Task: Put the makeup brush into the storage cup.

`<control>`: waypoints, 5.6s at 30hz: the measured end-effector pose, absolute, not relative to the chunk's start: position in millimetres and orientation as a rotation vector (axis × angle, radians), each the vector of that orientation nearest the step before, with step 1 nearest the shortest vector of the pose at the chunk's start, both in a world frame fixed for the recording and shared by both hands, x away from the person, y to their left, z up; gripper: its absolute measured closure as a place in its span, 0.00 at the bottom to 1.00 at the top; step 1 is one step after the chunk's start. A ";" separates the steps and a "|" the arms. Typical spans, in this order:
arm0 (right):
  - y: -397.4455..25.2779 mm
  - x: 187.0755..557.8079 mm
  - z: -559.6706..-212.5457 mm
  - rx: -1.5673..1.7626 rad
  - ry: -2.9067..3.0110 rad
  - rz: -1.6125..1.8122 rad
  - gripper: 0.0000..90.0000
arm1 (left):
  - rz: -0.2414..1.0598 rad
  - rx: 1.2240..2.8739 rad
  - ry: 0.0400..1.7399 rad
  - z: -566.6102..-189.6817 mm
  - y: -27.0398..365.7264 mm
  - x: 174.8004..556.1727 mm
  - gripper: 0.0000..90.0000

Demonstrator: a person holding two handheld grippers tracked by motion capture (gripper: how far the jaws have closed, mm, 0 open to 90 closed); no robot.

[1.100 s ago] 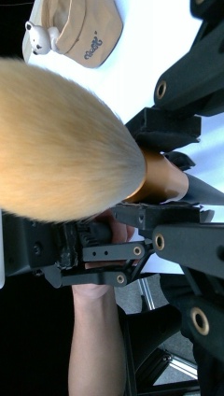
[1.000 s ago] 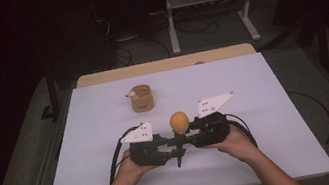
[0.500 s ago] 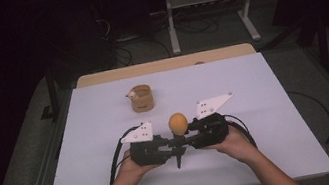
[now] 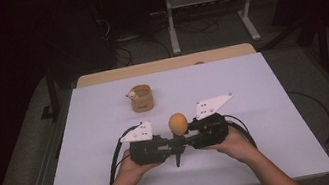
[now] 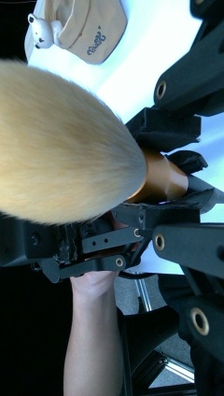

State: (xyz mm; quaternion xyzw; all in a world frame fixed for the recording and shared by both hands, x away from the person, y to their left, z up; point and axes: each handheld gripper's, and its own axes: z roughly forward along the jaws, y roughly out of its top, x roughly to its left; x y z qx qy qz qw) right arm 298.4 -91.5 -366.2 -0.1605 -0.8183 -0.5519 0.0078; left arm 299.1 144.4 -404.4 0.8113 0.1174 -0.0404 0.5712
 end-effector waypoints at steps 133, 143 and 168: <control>-229.6 262.5 -408.8 -1.336 -2.643 -1.841 0.03 | 0.205 1.815 0.567 -363.4 207.9 394.0 0.82; -230.2 262.3 -409.0 -1.344 -2.643 -1.835 0.03 | 0.231 1.811 0.598 -362.5 212.6 407.5 0.82; -229.8 262.1 -409.5 -1.332 -2.648 -1.832 0.03 | 0.279 1.765 0.660 -354.2 217.1 441.1 0.82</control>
